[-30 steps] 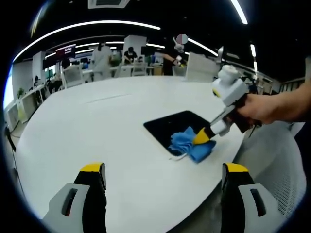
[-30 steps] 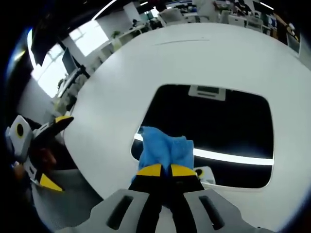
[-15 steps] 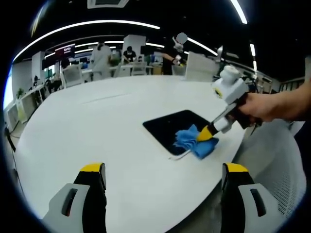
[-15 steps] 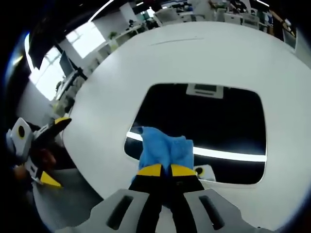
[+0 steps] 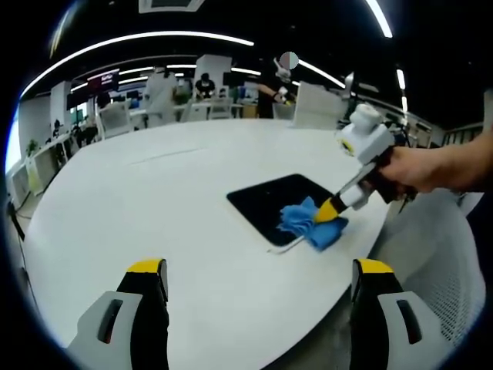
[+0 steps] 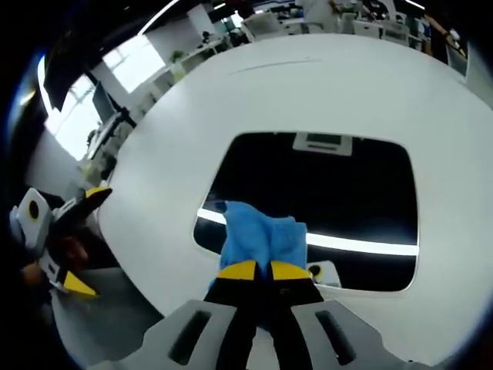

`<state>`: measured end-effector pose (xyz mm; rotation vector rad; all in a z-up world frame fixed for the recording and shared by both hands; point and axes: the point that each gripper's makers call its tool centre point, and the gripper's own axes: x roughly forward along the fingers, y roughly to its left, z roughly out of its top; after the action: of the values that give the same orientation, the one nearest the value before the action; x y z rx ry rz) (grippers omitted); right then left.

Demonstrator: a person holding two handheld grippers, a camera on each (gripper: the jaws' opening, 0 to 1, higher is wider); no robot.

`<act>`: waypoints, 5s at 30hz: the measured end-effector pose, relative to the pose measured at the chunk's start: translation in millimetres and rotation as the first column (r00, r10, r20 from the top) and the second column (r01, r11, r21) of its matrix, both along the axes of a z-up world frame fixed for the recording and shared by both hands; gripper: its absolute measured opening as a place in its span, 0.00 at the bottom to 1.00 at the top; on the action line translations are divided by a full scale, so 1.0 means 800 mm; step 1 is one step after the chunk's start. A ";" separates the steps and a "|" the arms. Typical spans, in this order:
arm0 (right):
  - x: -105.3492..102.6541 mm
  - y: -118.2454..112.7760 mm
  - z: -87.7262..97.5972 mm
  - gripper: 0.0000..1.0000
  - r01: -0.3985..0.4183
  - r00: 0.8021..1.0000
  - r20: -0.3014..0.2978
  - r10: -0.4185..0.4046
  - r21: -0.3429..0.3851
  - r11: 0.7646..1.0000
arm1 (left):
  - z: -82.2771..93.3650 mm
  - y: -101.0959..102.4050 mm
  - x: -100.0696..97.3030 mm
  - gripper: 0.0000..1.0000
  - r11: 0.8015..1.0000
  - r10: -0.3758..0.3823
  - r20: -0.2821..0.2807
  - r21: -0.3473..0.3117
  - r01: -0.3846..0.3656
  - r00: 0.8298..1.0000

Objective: Wipe the mirror surface with the cleaning cloth until all visible marks leave the cleaned area.

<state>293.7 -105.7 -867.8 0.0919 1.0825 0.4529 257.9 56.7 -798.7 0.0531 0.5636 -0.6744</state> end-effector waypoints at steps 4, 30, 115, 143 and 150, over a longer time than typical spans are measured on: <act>0.003 0.000 0.000 0.00 0.001 1.000 -0.001 -0.001 -0.004 1.000 | 0.001 0.000 0.000 0.99 1.000 0.001 0.000 -0.001 -0.001 1.000; 0.057 -0.001 -0.001 0.00 0.008 1.000 0.012 -0.007 -0.032 0.999 | 0.001 0.002 0.002 0.99 1.000 0.009 -0.003 -0.007 -0.009 1.000; 0.165 0.001 -0.003 0.00 -0.027 0.999 0.035 0.030 -0.076 0.997 | 0.000 0.005 0.005 0.99 1.000 0.024 -0.010 -0.004 -0.024 1.000; 0.161 -0.021 0.002 0.00 -0.046 0.998 0.030 0.049 -0.099 0.994 | -0.003 0.006 0.005 0.99 1.000 0.026 -0.012 0.005 -0.026 1.000; 0.164 -0.032 -0.001 0.00 -0.051 0.998 0.029 0.055 -0.116 0.992 | -0.004 0.007 0.006 0.99 1.000 0.025 -0.012 0.007 -0.025 1.000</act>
<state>425.1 -131.1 -868.2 -0.0457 1.0787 0.4376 262.4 62.2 -802.0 0.0482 0.5777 -0.6487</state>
